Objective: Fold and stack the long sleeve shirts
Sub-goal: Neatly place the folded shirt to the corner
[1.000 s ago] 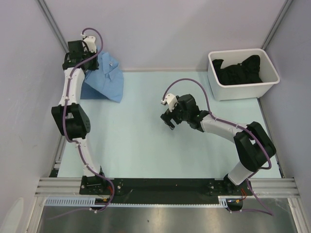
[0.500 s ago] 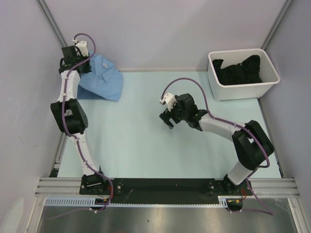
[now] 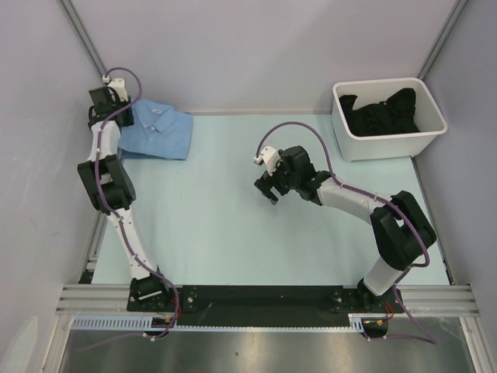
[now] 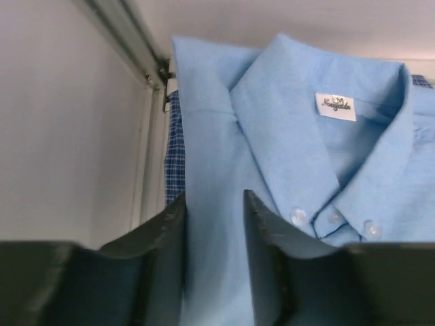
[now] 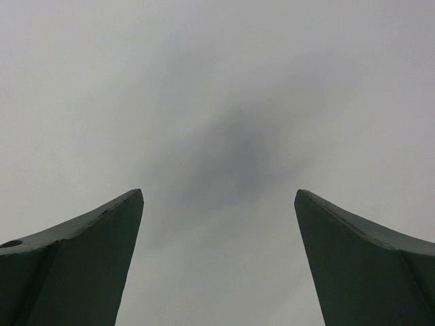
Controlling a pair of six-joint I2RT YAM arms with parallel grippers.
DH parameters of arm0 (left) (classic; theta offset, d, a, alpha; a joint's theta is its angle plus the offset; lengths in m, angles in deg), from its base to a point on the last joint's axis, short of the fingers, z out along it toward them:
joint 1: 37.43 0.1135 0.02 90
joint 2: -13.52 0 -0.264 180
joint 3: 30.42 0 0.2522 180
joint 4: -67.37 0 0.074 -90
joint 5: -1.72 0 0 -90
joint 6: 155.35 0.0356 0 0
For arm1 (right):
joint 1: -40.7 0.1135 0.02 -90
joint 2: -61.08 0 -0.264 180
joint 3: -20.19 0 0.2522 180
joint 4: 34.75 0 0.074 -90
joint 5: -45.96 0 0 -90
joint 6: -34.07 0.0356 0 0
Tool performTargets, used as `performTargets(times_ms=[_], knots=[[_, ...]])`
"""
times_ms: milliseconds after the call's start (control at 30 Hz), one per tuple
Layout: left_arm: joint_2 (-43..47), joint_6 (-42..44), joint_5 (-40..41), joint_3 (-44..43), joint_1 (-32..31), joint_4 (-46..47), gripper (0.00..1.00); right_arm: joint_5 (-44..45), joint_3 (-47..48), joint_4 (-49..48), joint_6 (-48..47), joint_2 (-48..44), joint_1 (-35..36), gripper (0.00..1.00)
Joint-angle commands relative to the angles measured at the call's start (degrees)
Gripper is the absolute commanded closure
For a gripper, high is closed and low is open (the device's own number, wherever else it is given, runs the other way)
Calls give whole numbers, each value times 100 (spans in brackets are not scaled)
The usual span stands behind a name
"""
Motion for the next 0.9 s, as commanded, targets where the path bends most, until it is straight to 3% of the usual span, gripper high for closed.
performTargets(times_ms=[0,33,100,200,267,333,500,633,733,867], knots=[[-28,-126,594,-235,158,383,49,-273,611,353,-173,-43,-170,0],[-11,-135,797,-226,167,356,25,-300,672,406,-199,-121,-206,0],[59,-83,931,-305,202,251,20,-353,795,555,-217,-192,-328,0],[409,-188,405,-192,360,180,13,-432,910,837,-191,-333,-504,0],[499,-92,-262,-391,369,-213,10,-511,936,986,-103,-464,-618,0],[647,188,-876,-560,247,-992,1,-651,1120,1066,29,-535,-855,0],[1307,550,-1186,-297,-612,-2435,1,-644,1569,1119,126,-588,-1374,0],[1922,339,-1108,72,-1536,-2957,1,-765,1902,1197,283,-527,-1954,0],[2519,69,-1485,817,-2144,-3002,1,-1283,2026,1452,547,-517,-2376,0],[3406,-320,-1759,2589,-2478,-2502,0,-1670,1773,1838,671,-772,-2649,0]])
